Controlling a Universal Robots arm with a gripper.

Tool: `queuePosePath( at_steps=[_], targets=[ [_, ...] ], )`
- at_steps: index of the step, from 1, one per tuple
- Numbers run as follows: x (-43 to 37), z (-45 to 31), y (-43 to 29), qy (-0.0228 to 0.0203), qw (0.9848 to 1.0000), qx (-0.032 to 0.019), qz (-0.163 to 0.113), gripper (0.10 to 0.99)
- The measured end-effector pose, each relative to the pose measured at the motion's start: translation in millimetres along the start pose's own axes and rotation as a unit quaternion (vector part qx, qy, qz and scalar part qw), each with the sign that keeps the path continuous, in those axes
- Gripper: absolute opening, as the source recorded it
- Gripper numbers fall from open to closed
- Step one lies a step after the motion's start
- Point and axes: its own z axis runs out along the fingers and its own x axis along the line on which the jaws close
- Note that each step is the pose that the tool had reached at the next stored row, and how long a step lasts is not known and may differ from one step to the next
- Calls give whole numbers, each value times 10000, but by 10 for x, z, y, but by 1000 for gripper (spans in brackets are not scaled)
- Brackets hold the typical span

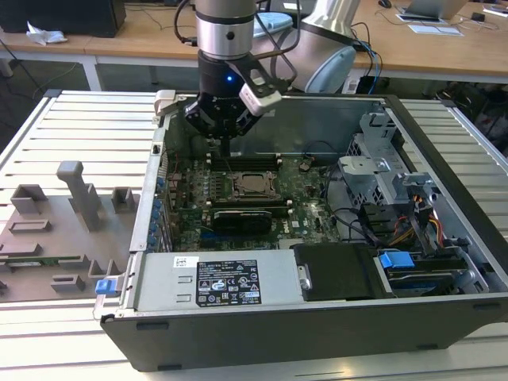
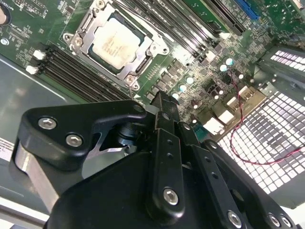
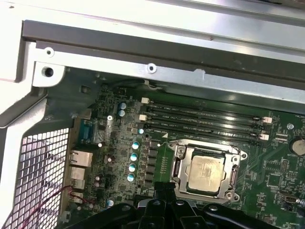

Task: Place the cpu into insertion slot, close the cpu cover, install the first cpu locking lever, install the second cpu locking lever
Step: 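Install the first cpu locking lever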

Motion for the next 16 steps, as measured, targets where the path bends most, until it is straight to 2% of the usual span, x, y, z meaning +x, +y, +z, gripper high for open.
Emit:
queuePosePath(
  at_steps=[7, 16],
  targets=[
    [72, 7, 12, -1, 10000, -1, 0, 106],
    [109, 50, 20, 0, 10000, 0, 0, 106]
  ],
)
